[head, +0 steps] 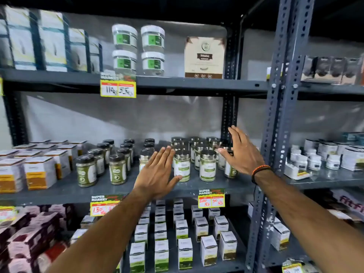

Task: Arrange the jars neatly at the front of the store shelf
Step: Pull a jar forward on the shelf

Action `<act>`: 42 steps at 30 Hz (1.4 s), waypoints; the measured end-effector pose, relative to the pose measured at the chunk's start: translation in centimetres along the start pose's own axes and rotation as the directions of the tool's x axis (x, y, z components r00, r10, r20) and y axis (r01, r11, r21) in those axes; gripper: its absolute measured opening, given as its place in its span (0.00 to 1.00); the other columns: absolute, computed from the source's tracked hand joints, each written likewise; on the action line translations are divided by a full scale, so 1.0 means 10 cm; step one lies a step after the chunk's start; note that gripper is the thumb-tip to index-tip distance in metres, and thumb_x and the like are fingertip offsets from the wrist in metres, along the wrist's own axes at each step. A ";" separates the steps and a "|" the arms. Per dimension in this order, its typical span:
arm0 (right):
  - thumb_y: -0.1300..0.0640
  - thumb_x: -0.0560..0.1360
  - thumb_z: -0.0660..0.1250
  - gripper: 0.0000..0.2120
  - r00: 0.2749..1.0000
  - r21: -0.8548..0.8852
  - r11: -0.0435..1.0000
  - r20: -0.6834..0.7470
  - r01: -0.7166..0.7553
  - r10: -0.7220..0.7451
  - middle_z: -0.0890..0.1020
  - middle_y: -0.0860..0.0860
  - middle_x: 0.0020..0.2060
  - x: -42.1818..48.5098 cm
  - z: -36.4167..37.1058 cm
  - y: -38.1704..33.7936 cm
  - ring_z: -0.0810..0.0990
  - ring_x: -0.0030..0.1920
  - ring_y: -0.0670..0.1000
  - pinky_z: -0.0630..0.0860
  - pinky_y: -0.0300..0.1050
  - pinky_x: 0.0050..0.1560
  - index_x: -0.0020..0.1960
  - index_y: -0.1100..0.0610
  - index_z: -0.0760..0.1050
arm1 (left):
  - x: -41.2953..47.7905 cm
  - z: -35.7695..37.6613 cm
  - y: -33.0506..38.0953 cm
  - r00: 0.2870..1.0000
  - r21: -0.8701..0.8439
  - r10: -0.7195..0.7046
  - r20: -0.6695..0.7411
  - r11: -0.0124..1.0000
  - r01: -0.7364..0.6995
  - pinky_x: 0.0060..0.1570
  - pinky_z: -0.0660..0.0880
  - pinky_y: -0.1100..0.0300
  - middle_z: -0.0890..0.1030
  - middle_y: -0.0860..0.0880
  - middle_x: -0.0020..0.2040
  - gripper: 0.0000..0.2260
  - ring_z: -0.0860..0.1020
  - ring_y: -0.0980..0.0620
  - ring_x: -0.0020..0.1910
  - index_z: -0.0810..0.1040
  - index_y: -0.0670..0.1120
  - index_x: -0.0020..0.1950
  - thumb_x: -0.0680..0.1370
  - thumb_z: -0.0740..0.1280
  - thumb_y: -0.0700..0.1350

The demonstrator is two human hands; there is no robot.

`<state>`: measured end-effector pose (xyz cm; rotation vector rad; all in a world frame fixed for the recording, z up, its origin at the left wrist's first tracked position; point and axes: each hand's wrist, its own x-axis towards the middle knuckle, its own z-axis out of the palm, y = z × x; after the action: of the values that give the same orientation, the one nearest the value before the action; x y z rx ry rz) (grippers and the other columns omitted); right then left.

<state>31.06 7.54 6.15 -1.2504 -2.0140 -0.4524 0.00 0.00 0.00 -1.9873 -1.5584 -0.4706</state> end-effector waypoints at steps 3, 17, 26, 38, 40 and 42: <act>0.37 0.80 0.63 0.41 0.996 0.061 0.994 0.010 -0.092 0.091 0.59 0.59 0.82 -0.10 0.21 0.19 0.61 0.80 0.60 0.63 0.59 0.78 0.82 0.60 0.55 | -0.03 0.30 0.06 0.998 -0.015 -0.010 0.062 1.000 0.011 0.81 0.48 0.46 0.47 0.42 0.83 0.42 0.46 0.45 0.83 0.44 0.40 0.83 0.81 0.44 0.70; 0.53 0.77 0.75 0.38 0.929 0.411 0.833 0.149 -0.370 0.339 0.78 0.55 0.70 -0.27 0.84 0.50 0.79 0.66 0.56 0.69 0.46 0.66 0.81 0.55 0.59 | -0.17 0.93 0.09 0.986 -0.043 -0.044 0.159 0.998 0.052 0.80 0.56 0.47 0.59 0.39 0.82 0.44 0.58 0.43 0.81 0.55 0.39 0.82 0.79 0.37 0.71; 0.58 0.73 0.79 0.39 0.920 0.427 0.818 0.107 -0.384 0.376 0.83 0.55 0.64 -0.31 0.91 0.62 0.83 0.61 0.57 0.75 0.49 0.64 0.78 0.50 0.62 | -0.20 0.92 0.13 0.986 -0.027 -0.069 0.153 0.997 0.074 0.70 0.72 0.45 0.79 0.39 0.70 0.39 0.77 0.41 0.68 0.73 0.40 0.73 0.81 0.45 0.69; 0.51 0.70 0.81 0.40 0.946 0.519 0.815 -0.035 -0.257 0.321 0.82 0.51 0.62 -0.35 0.63 0.24 0.81 0.57 0.48 0.78 0.45 0.60 0.76 0.46 0.65 | -0.19 0.85 0.14 0.980 -0.050 -0.077 0.181 0.995 0.088 0.73 0.68 0.46 0.74 0.40 0.74 0.39 0.73 0.42 0.73 0.68 0.42 0.77 0.81 0.44 0.69; 0.49 0.70 0.80 0.39 0.959 0.531 0.821 -0.054 -0.210 0.280 0.82 0.50 0.63 -0.35 0.51 0.05 0.82 0.57 0.48 0.80 0.47 0.61 0.76 0.45 0.65 | -0.18 0.76 0.15 0.974 -0.067 -0.052 0.219 0.995 0.069 0.76 0.63 0.47 0.69 0.42 0.78 0.37 0.68 0.43 0.76 0.64 0.43 0.79 0.81 0.44 0.67; 0.47 0.70 0.80 0.38 0.972 0.555 0.818 -0.067 -0.149 0.223 0.83 0.49 0.62 -0.34 0.39 -0.18 0.83 0.57 0.49 0.80 0.51 0.62 0.75 0.45 0.66 | -0.20 0.60 0.15 0.976 -0.087 -0.029 0.215 0.995 0.048 0.75 0.63 0.48 0.67 0.43 0.79 0.33 0.66 0.44 0.77 0.63 0.45 0.79 0.82 0.45 0.65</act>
<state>28.91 6.99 1.10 -1.0059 -1.7115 0.1407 0.52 1.99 -6.20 -2.1394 -1.7363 -0.3581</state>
